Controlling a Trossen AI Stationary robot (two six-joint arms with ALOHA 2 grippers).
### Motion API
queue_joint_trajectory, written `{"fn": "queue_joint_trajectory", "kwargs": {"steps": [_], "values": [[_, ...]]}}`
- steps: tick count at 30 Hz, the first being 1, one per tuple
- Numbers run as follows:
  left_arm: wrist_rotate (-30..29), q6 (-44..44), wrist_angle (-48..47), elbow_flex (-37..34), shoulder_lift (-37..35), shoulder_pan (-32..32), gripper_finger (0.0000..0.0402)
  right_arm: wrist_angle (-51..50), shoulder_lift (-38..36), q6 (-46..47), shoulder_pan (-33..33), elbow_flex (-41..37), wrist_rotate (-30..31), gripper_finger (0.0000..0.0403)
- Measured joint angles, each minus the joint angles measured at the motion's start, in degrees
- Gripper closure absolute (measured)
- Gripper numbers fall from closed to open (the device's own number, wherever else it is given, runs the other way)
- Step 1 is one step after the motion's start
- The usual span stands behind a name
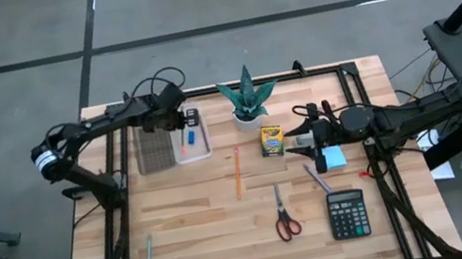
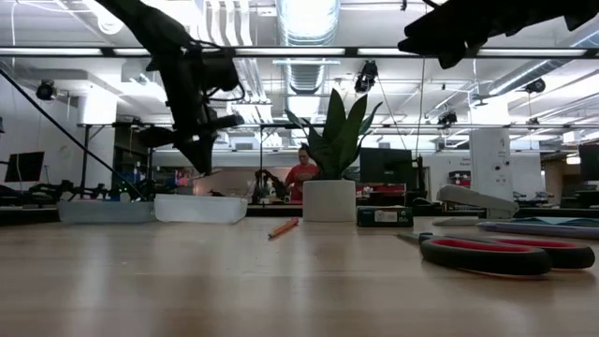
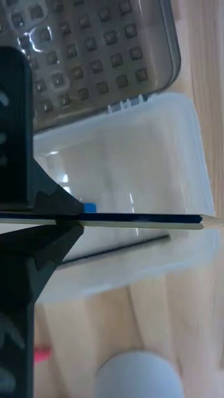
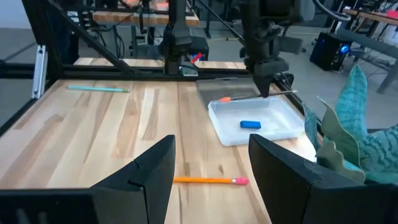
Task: Pack school essentials
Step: Put the black pencil into the black supply box
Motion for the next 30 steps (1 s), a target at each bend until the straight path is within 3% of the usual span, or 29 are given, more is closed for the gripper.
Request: {"fn": "queue_joint_trajectory", "kwargs": {"steps": [5, 20, 30], "values": [[0.0, 0.0, 0.9, 0.2, 2.5, 1.0, 0.0393, -3.2, 0.0, 3.2, 0.0, 0.0, -0.1, 0.0209], [-0.9, 5.1, 1.1, 0.5, 3.3, 2.2, 0.0297, -5.8, 0.0, 4.4, 0.0, 0.0, -0.1, 0.0209], [-1.0, 8.9, 1.8, 1.1, -1.3, -0.5, 0.0285, -5.8, 0.0, 4.4, 0.0, 0.0, -0.1, 0.0209]]}}
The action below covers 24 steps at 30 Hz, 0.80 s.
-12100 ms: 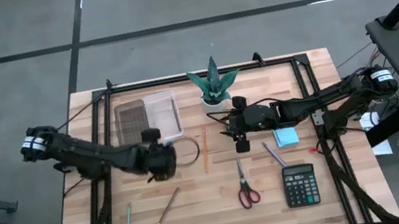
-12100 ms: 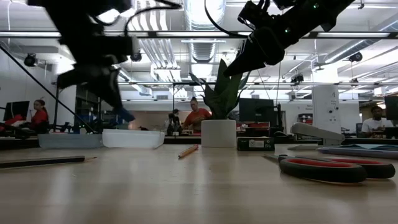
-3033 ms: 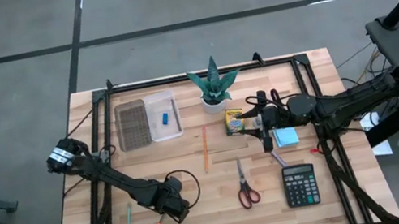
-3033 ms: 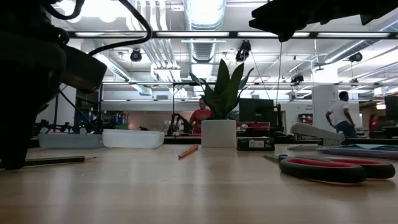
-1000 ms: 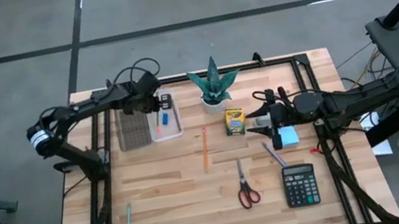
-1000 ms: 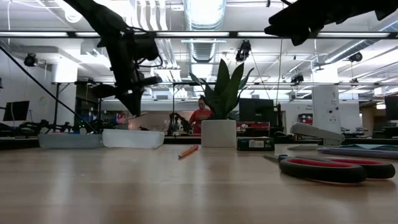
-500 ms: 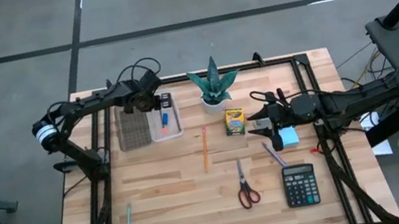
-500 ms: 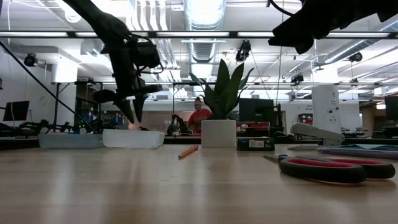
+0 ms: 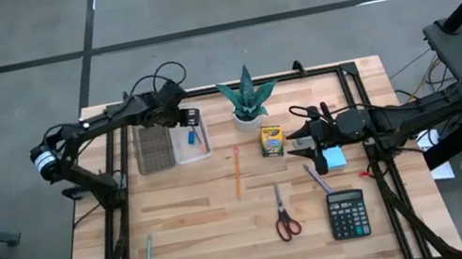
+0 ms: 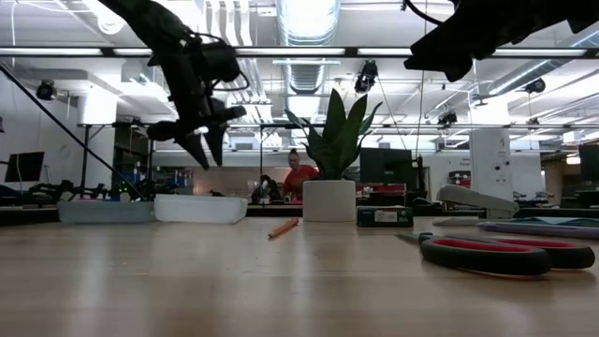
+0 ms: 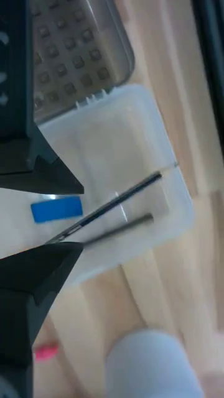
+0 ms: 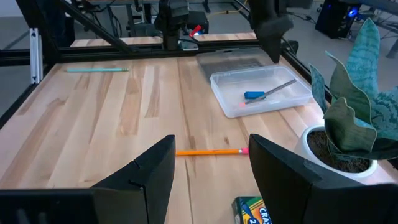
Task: Pack school essentials
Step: Put the black pencil into the black supply box
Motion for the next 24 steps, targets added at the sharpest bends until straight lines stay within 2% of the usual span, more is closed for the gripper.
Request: {"fn": "queue_joint_trajectory", "kwargs": {"steps": [5, 10, 13, 20, 24], "values": [[-0.2, -0.4, 7.2, -1.0, -0.7, -0.6, 0.0285, 0.0, 0.0, 0.0, 0.0, 0.0, 0.0, 0.0209], [-1.5, 0.2, 12.1, -1.2, 1.9, -0.4, 0.0289, 0.0, 0.0, 0.0, 0.0, 0.0, 0.0, 0.0209], [-2.7, 2.5, 12.2, -1.2, 4.0, 0.8, 0.0309, 0.0, 0.0, -0.1, 0.0, 0.0, 0.0, 0.0209], [-3.2, 4.7, 13.8, -1.0, 8.9, 3.3, 0.0393, 0.0, 0.0, -1.1, 0.0, 0.0, 0.0, 0.0209], [-3.5, 5.6, 16.8, -1.0, 10.9, 3.9, 0.0395, 0.0, 0.0, -1.1, 0.0, 0.0, 0.0, 0.0209]]}}
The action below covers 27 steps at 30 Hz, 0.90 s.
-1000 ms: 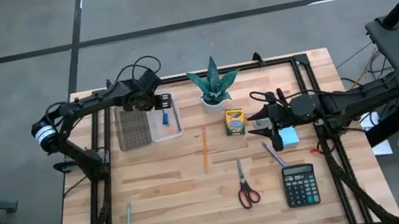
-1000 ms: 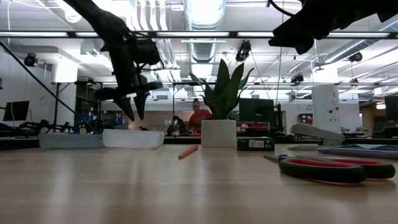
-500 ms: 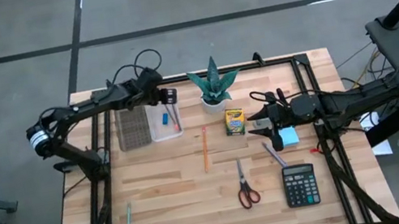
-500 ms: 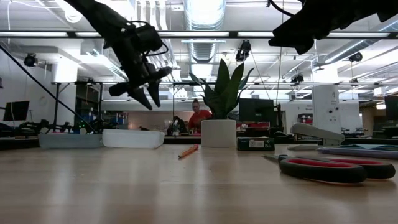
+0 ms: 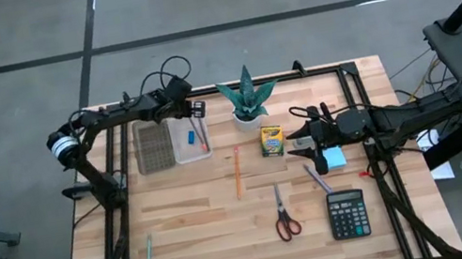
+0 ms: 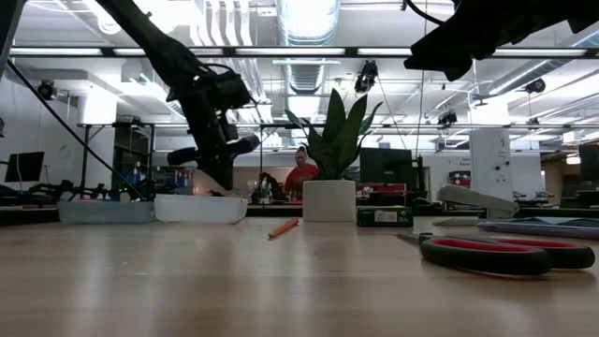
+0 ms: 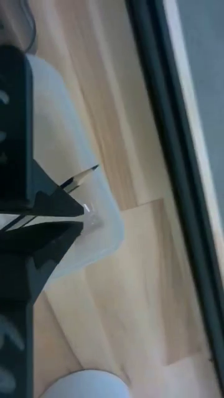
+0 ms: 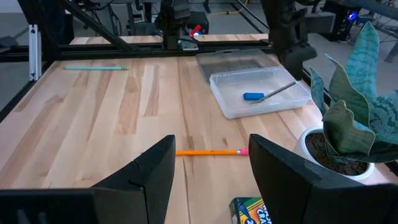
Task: Pack school essentials
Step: Put the black pencil into the black supply box, then put the light blue pen into the black supply box
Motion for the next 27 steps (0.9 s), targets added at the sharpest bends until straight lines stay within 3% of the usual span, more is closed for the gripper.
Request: {"fn": "queue_joint_trajectory", "kwargs": {"steps": [12, 27], "values": [[1.7, 0.2, -0.3, -0.2, 2.2, -0.2, 0.0394, 0.0, 0.0, 0.0, 0.0, 0.0, 0.0, 0.0209], [2.2, 2.8, -10.8, 0.2, -1.6, -1.1, 0.0394, 0.0, 0.0, 0.0, 0.0, 0.0, 0.0, 0.0209]]}}
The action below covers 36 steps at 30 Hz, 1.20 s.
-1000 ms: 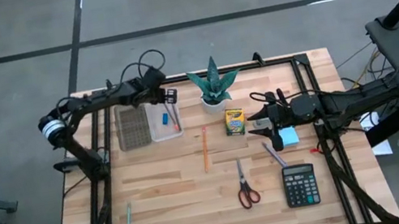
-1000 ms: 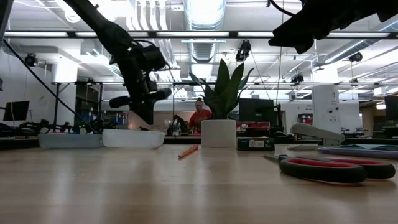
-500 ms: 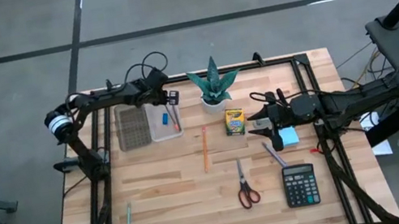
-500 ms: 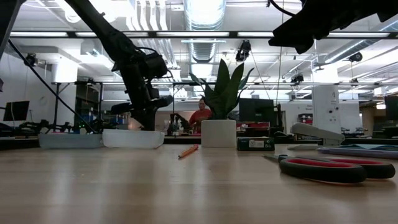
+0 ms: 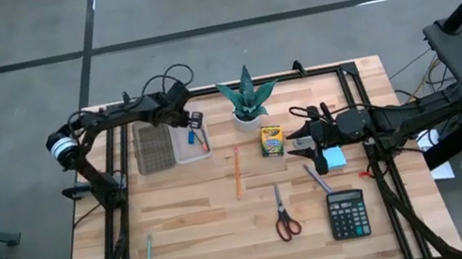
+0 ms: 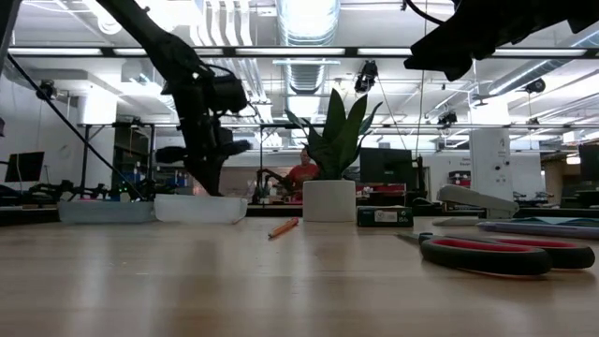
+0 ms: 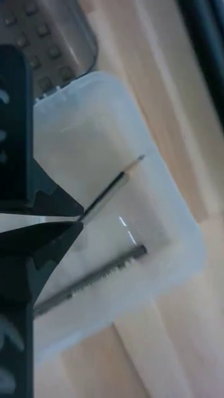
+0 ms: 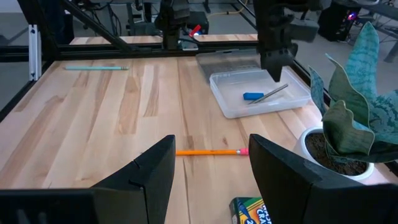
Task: Pack school essentials
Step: Put the light blue pen into the black supply box
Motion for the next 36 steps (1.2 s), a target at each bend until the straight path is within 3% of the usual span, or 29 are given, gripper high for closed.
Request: {"fn": "queue_joint_trajectory", "kwargs": {"steps": [7, 19, 25, 29, 36], "values": [[-0.4, 0.5, 0.5, -0.5, -4.4, -3.1, 0.0394, 0.0, 0.0, 0.0, 0.0, 0.0, 0.0, 0.0209], [-8.5, 1.8, 5.0, -1.7, -1.5, -6.9, 0.0394, 0.0, 0.0, -0.1, 0.0, 0.0, 0.0, 0.0209], [-9.8, 1.7, 4.9, -1.7, -6.3, -12.7, 0.0394, 0.0, 0.0, -1.0, 0.0, 0.0, 0.0, 0.0209], [-3.5, -0.8, 4.0, -1.7, -10.6, -18.5, 0.0394, 0.0, 0.0, -1.8, 0.0, 0.0, 0.0, 0.0209], [7.6, -15.9, 3.1, -1.7, -17.1, -32.7, 0.0394, 1.4, 0.0, -1.9, 0.0, 0.0, 0.0, 0.0209]]}}
